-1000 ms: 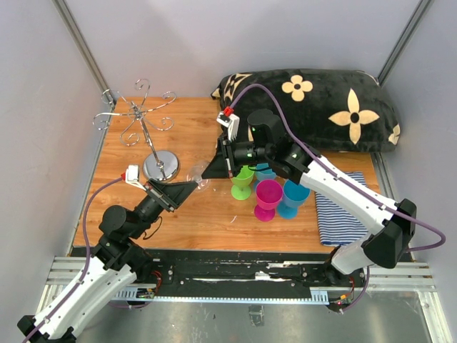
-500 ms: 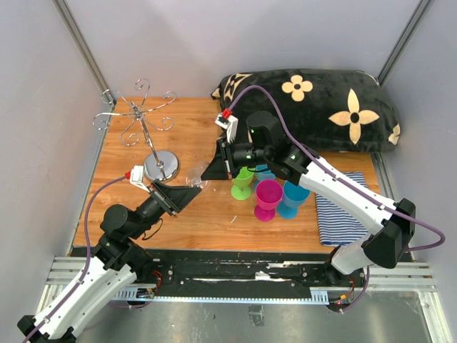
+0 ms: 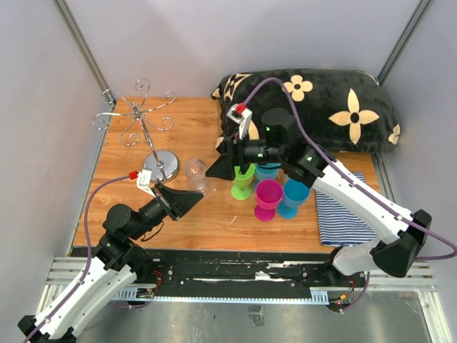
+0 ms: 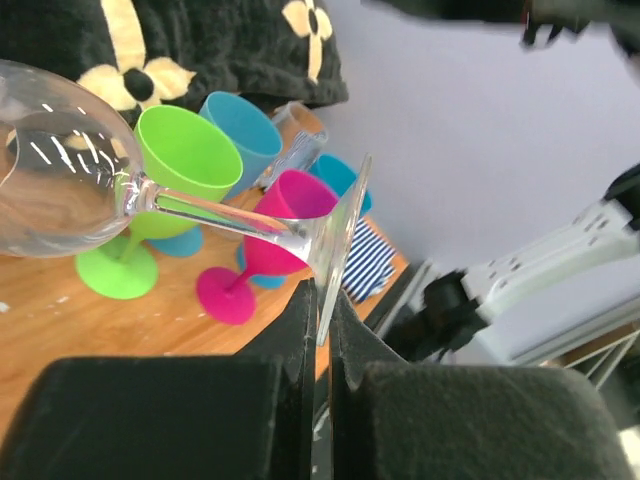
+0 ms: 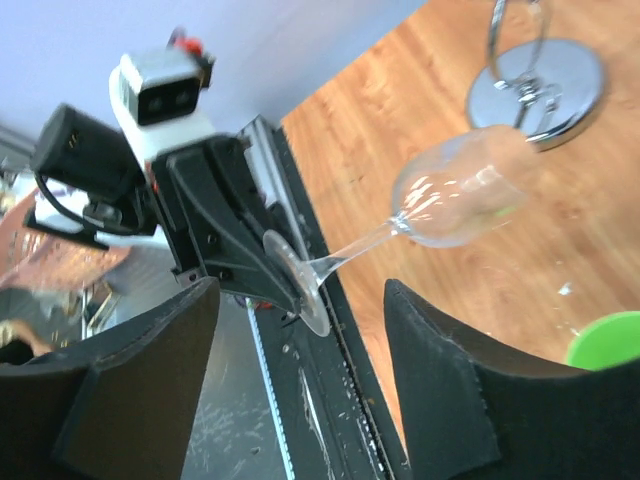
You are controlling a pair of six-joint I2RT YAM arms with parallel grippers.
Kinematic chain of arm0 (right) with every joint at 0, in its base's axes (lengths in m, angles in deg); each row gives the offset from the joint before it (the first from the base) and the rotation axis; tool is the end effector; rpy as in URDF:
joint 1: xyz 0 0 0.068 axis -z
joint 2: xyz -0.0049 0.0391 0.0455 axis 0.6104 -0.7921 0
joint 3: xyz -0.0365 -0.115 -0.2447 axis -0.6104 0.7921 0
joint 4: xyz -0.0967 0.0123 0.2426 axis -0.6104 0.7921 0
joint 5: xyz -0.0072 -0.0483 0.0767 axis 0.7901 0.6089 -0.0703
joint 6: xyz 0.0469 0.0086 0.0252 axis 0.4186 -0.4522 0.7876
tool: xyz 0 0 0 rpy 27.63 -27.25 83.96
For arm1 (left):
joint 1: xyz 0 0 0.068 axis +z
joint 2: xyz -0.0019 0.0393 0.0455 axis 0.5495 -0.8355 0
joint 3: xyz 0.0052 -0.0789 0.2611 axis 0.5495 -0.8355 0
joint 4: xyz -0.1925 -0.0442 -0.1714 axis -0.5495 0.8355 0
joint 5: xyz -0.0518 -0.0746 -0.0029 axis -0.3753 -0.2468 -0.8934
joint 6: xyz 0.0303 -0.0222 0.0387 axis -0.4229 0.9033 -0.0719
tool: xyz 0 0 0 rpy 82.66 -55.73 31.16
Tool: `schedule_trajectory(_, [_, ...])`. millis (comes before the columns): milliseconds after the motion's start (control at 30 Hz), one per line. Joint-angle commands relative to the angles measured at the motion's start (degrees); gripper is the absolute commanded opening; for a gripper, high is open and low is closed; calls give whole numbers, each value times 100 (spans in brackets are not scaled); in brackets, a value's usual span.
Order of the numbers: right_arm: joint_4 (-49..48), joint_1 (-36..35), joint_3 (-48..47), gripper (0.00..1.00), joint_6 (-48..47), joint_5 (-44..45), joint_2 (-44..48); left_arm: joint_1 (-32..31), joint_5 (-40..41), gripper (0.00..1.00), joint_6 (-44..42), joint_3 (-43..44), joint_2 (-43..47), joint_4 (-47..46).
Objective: Take the wine glass off the wine glass rack
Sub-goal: Place the wine glass at the center of the board.
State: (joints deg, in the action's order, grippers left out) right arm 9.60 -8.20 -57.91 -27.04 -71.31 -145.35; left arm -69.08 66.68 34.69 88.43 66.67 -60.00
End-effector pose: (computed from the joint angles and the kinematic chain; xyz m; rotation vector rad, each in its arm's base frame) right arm 0.1973 0.2313 0.4311 -0.7705 1.8104 1.3995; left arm 0.0861 -0.0726 0.2745 0.1322 1.5563 -1.2770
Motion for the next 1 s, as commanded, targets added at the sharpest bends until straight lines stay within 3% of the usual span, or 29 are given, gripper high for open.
schedule_trajectory(0, [105, 701, 185, 72, 118, 146, 320, -11, -982, 0, -1683, -202, 229, -256])
schedule_trajectory(167, [443, 1004, 101, 77, 44, -455, 162, -11, -3280, 0, -2971, -561, 98, -1023])
schedule_trajectory(267, [833, 1005, -87, 80, -126, -745, -39, -11, -4105, 0, -3800, -617, 15, -954])
schedule_trajectory(600, [1496, 992, -127, 83, -293, -1376, -530, -11, -4346, 1, -3587, -778, 181, -1581])
schedule_trajectory(800, [1550, 979, -228, 67, -343, -2131, -739, -11, -4297, 1, -3531, -763, 216, -1596])
schedule_trajectory(967, [1571, 938, -248, 43, -421, -3336, -899, -11, -4170, 1, -3637, -741, 214, -1435])
